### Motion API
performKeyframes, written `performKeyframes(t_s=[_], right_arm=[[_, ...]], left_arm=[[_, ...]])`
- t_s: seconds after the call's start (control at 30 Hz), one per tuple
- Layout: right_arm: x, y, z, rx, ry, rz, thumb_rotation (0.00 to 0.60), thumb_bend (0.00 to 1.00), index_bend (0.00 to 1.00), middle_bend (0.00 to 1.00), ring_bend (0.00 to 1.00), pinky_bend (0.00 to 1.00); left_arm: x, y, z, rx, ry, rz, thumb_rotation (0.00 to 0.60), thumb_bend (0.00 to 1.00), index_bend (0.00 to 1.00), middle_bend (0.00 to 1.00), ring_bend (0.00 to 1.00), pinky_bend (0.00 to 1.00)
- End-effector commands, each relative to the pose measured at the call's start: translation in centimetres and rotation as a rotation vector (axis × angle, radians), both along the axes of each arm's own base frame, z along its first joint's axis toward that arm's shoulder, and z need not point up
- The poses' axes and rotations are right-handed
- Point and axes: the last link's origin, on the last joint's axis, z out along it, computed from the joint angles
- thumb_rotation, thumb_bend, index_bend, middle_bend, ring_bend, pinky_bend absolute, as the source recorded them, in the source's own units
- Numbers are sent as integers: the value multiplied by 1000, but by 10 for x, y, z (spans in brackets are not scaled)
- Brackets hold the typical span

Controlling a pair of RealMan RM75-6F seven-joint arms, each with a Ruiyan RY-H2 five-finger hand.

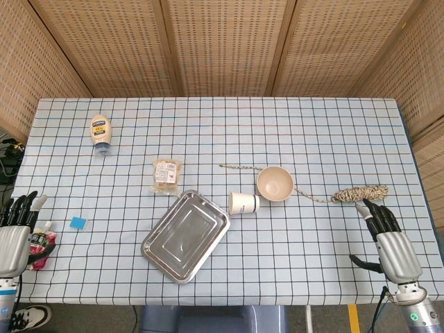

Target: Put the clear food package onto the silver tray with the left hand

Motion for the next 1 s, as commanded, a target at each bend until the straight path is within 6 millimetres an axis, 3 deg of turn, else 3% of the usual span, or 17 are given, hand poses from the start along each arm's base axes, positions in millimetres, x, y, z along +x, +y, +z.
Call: performKeyframes(t_s=[0.03, 0.37, 0.57, 0.67, 1.0], right_arm=[[0, 0, 0, 0, -1, 0, 600, 44, 0, 0, 0, 0], [0, -1, 2, -4, -11, -4, 600, 43, 0, 0, 0, 0], [-2, -4, 6, -18, -18, -16, 600, 44, 0, 0, 0, 0], [-7, -9, 8, -27, -26, -40, 600, 44, 0, 0, 0, 0], [-12, -17, 11, -28, -35, -66, 600, 43, 0, 0, 0, 0]], left_arm=[[0, 0, 0, -1, 1, 1, 600, 14, 0, 0, 0, 0], [0, 6, -3, -8, -2, 4, 600, 14, 0, 0, 0, 0], [6, 29, -7, -47, 3, -3, 600, 6, 0, 0, 0, 0], [22, 68, -15, -99, 42, -16, 600, 1, 0, 0, 0, 0], [71, 153, -48, -239, 73, 20, 600, 0, 0, 0, 0, 0]])
